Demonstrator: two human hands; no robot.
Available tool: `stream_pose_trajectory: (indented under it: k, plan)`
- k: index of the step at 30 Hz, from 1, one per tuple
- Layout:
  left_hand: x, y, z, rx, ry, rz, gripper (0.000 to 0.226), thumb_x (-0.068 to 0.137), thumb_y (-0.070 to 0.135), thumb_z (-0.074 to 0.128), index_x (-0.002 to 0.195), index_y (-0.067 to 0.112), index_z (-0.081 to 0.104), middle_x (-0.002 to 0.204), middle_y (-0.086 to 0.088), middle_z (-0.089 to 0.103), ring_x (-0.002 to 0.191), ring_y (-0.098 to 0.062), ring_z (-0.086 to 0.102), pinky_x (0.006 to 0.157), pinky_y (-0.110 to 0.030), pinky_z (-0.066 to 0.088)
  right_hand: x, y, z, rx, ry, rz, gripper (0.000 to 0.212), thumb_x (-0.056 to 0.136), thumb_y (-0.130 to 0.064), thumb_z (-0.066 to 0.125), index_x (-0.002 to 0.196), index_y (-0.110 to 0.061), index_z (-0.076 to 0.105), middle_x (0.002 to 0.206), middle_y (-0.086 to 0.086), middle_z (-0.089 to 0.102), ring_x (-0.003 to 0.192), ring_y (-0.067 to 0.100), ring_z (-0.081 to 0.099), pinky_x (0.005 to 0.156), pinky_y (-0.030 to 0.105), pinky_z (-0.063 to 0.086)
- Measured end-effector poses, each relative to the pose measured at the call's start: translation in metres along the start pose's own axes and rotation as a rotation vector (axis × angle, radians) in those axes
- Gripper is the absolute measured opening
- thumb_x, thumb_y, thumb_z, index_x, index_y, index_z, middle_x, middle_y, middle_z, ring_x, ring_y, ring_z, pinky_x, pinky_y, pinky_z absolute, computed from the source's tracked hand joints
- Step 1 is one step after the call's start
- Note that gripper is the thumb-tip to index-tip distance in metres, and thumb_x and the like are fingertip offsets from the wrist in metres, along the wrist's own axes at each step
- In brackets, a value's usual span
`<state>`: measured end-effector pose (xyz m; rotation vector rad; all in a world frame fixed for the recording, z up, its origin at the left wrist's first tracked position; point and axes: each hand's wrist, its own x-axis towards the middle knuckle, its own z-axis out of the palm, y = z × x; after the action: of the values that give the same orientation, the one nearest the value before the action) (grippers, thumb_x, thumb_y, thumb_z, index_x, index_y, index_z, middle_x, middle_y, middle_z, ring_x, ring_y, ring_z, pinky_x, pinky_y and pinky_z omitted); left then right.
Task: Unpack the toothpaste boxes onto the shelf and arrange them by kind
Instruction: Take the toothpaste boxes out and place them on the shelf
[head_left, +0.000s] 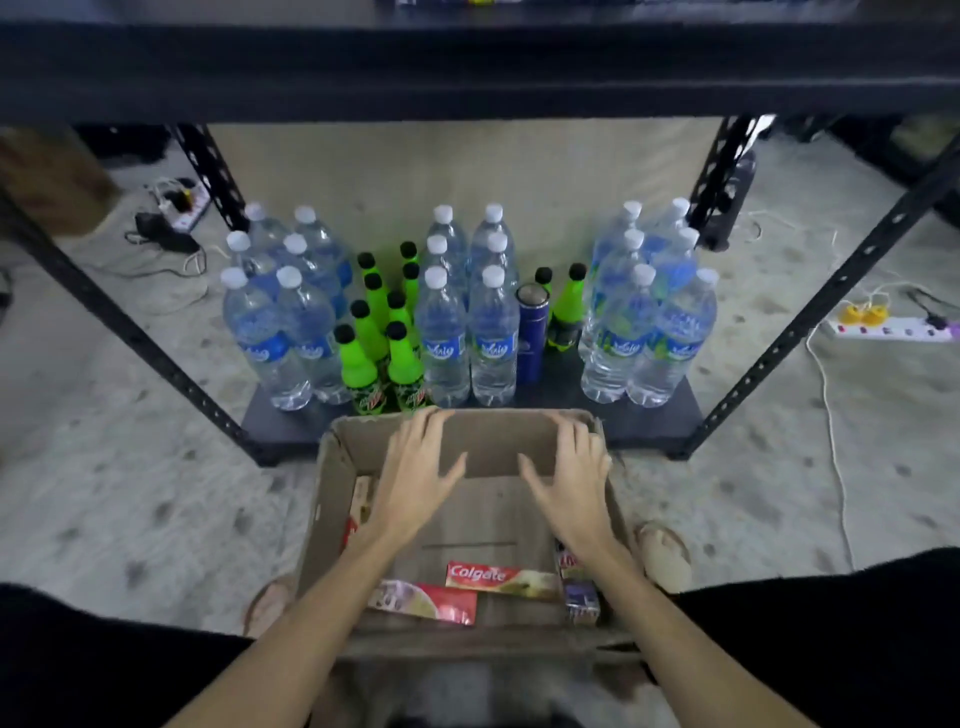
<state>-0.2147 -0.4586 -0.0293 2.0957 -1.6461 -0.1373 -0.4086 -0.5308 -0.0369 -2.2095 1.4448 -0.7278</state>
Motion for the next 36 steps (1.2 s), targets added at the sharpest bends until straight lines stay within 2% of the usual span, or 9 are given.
stream_pose_trajectory:
  k: [2,6,13,15,18,21,26,32,36]
  plan:
    - [-0.024,-0.025,0.022,0.048,-0.143,-0.087,0.056,0.089,0.032,0.070,0.138,0.016,0.049,0.132,-0.005,0.051,0.122,-0.028,0.052,0.099,-0.040,0.042,-0.025,0.018,0.033,-0.070,-0.158,0.065,0.065,0.087,-0.038,0.068,0.144,-0.022,0.042,0.133,-0.001,0.052,0.120,0.025,0.046,0.096,0.044,0.037]
    - [-0.062,-0.061,0.052,0.049,-0.378,-0.223,0.059,0.090,0.030,0.070,0.142,0.014,0.045,0.136,-0.009,0.049,0.127,-0.030,0.049,0.105,-0.038,0.038,-0.052,0.039,0.072,-0.250,-0.440,0.102,0.065,0.089,-0.040,0.064,0.145,-0.020,0.037,0.137,0.004,0.051,0.125,0.027,0.043,0.100,0.042,0.034]
    - [-0.088,-0.096,0.096,0.018,-0.600,-0.309,0.075,0.084,0.035,0.077,0.147,0.018,0.040,0.142,-0.004,0.048,0.132,-0.025,0.047,0.111,-0.041,0.039,-0.058,0.064,0.124,-0.265,-0.711,0.180,0.089,0.081,-0.034,0.078,0.153,-0.027,0.026,0.144,0.008,0.051,0.129,0.029,0.042,0.106,0.041,0.035]
    - [-0.093,-0.107,0.105,-0.010,-0.698,-0.328,0.078,0.081,0.038,0.080,0.146,0.020,0.041,0.145,-0.003,0.048,0.134,-0.024,0.046,0.111,-0.041,0.039,-0.061,0.068,0.137,-0.309,-0.781,0.164,0.087,0.081,-0.033,0.078,0.152,-0.027,0.028,0.146,0.007,0.049,0.130,0.029,0.041,0.106,0.040,0.034]
    - [-0.102,-0.125,0.113,-0.064,-0.859,-0.344,0.076,0.078,0.037,0.082,0.143,0.027,0.044,0.145,0.000,0.050,0.132,-0.022,0.049,0.110,-0.040,0.042,-0.071,0.079,0.148,-0.430,-0.853,0.091,0.074,0.086,-0.029,0.074,0.148,-0.025,0.034,0.149,0.005,0.046,0.132,0.028,0.038,0.106,0.038,0.031]
    - [-0.107,-0.136,0.120,-0.038,-0.920,-0.281,0.072,0.081,0.028,0.080,0.144,0.021,0.046,0.146,-0.001,0.051,0.130,-0.023,0.050,0.108,-0.033,0.041,-0.077,0.088,0.152,-0.484,-0.855,0.050,0.068,0.088,-0.027,0.072,0.146,-0.021,0.038,0.150,0.006,0.045,0.135,0.029,0.036,0.108,0.039,0.030]
    - [-0.108,-0.138,0.127,0.101,-0.877,-0.110,0.044,0.097,0.025,0.059,0.140,0.024,0.047,0.144,0.002,0.049,0.120,-0.021,0.053,0.102,-0.033,0.044,-0.074,0.092,0.155,-0.528,-0.779,-0.032,0.068,0.086,-0.031,0.074,0.143,-0.019,0.039,0.145,0.007,0.051,0.132,0.027,0.040,0.106,0.036,0.031]
    - [-0.104,-0.141,0.122,0.103,-0.879,0.019,0.048,0.093,0.034,0.065,0.135,0.021,0.047,0.139,0.000,0.053,0.125,-0.019,0.053,0.103,-0.033,0.042,-0.067,0.097,0.147,-0.426,-0.699,0.104,0.065,0.091,-0.047,0.064,0.146,-0.029,0.035,0.137,0.007,0.058,0.127,0.028,0.045,0.102,0.039,0.034]
    - [-0.101,-0.132,0.118,0.041,-0.787,0.029,0.049,0.093,0.031,0.063,0.138,0.022,0.046,0.137,0.001,0.055,0.123,-0.019,0.056,0.103,-0.032,0.043,-0.055,0.089,0.136,-0.310,-0.560,0.125,0.057,0.089,-0.041,0.068,0.140,-0.029,0.044,0.123,0.005,0.069,0.118,0.029,0.050,0.094,0.041,0.036]
